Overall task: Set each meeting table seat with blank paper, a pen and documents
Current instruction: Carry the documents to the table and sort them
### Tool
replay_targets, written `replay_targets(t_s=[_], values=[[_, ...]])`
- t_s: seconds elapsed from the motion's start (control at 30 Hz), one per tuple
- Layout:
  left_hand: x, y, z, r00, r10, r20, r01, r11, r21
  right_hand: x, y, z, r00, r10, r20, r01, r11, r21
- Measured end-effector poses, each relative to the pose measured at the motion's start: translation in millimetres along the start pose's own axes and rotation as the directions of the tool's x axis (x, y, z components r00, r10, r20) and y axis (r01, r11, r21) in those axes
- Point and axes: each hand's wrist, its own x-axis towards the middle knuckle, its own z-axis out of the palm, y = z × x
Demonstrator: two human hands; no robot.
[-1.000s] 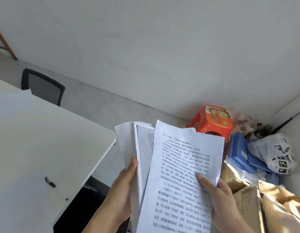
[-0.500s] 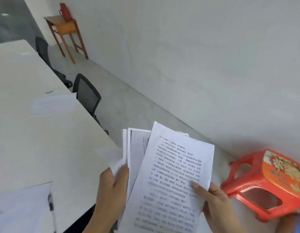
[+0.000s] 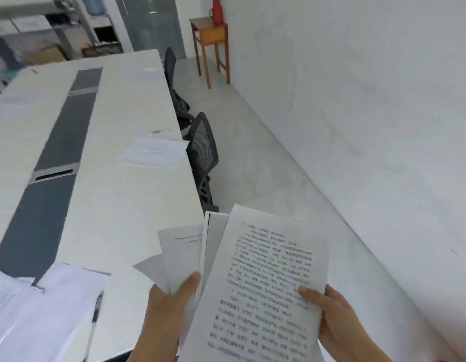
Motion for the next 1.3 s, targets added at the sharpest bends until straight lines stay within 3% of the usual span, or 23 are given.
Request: replay_targets(t_s=[0.2,0.37,0.5,0.63,0.73,0.87,1.03,1.3], values=[[75.0,39.8,7.7,0.995,-0.052,0.083,0.063,0.988,-0.143,79.1,-62.0,49.1,1.000,-0.020,0.001,0.020,0.998,-0.058],[115.3,76.3,2.3,0.998,0.045,0.047,-0.036,0.985,-0.168,135.1,-98.5,98.9,0.979,0.083,0.187,-0.038,0.972,-0.231],[136.1,85.1,-8.1,0.997,0.024,-0.078,-0.040,0.977,-0.209,185.4,-107.4,130.7,0.950,0.219,0.224,-0.086,0.869,-0.487],[155.5,85.3,-11.6,0.972,-0.005,-0.235,-0.061,0.960,-0.274,246.0,-123.6,158.7,0.939,0.245,0.242,-0.050,0.792,-0.609],[168.0,89.9,-4.7,0.927,0.039,-0.373,-0.154,0.946,-0.284,295.2,-142.9,180.2,0.907,0.320,0.273,-0.033,0.702,-0.712],[179.4,98.1,15.9,0.815,0.061,-0.576,-0.230,0.947,-0.224,356.3,-166.8,214.0,0.845,0.414,0.337,0.054,0.562,-0.825],[174.4,99.0,27.1,0.667,0.034,-0.744,-0.242,0.955,-0.174,424.9,-164.4,265.9,0.826,0.433,0.361,0.156,0.440,-0.884],[148.9,111.1,30.7,0.299,-0.069,-0.952,-0.322,0.932,-0.168,479.5,-103.1,370.0,0.803,0.466,0.372,0.253,0.299,-0.920]])
